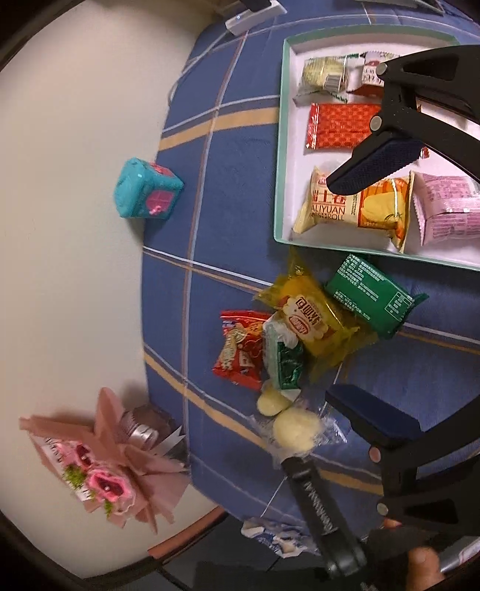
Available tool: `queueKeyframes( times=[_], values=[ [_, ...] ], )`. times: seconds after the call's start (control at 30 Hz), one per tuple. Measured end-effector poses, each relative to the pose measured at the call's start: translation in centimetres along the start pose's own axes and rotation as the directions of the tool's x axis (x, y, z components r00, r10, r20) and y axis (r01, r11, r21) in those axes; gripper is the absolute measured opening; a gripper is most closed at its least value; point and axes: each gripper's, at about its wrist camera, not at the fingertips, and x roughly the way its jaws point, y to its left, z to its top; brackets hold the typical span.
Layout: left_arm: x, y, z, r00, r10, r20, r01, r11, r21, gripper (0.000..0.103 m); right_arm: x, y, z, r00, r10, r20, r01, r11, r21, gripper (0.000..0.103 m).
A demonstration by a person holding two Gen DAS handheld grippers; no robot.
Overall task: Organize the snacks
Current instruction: 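Reach left tool to clear white-bun bag while right tool reaches green packet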
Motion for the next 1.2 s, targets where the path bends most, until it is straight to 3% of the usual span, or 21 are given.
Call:
queueKeyframes(
  times=[0.17,0.63,0.8,1.0,1.07,1.2],
  values=[
    [1.8,0.4,0.4,0.997,-0.015,-0.075,0.012,0.999,-0.034,0.103,2.2,-0.7,0.4,0.998,0.023,-0.055,-0.020,0.999,0.042,0.103],
    [4.9,0.1,1.5,0.987,-0.081,-0.138,0.076,0.996,-0.043,0.103,5.1,-1.7,0.5,0.988,-0.003,-0.152,0.016,0.996,0.083,0.103],
    [5.3,0.3,1.4,0.984,-0.113,-0.140,0.105,0.993,-0.058,0.103,4.9,-1.4,0.0,0.990,0.001,-0.138,0.011,0.996,0.088,0.102],
    [5.4,-0.6,1.3,0.977,-0.163,-0.136,0.160,0.986,-0.034,0.101,4.5,-1.0,-0.1,0.991,0.017,-0.136,-0.005,0.996,0.091,0.082],
    [5.6,-0.8,1.3,0.973,-0.181,-0.145,0.178,0.983,-0.032,0.091,4.7,-0.9,-0.2,0.989,0.020,-0.147,-0.007,0.996,0.089,0.078],
    [6.4,-1.0,1.0,0.964,-0.198,-0.177,0.193,0.980,-0.045,0.085,5.6,-0.5,-0.8,0.981,0.015,-0.194,0.002,0.997,0.083,0.069]
  ],
)
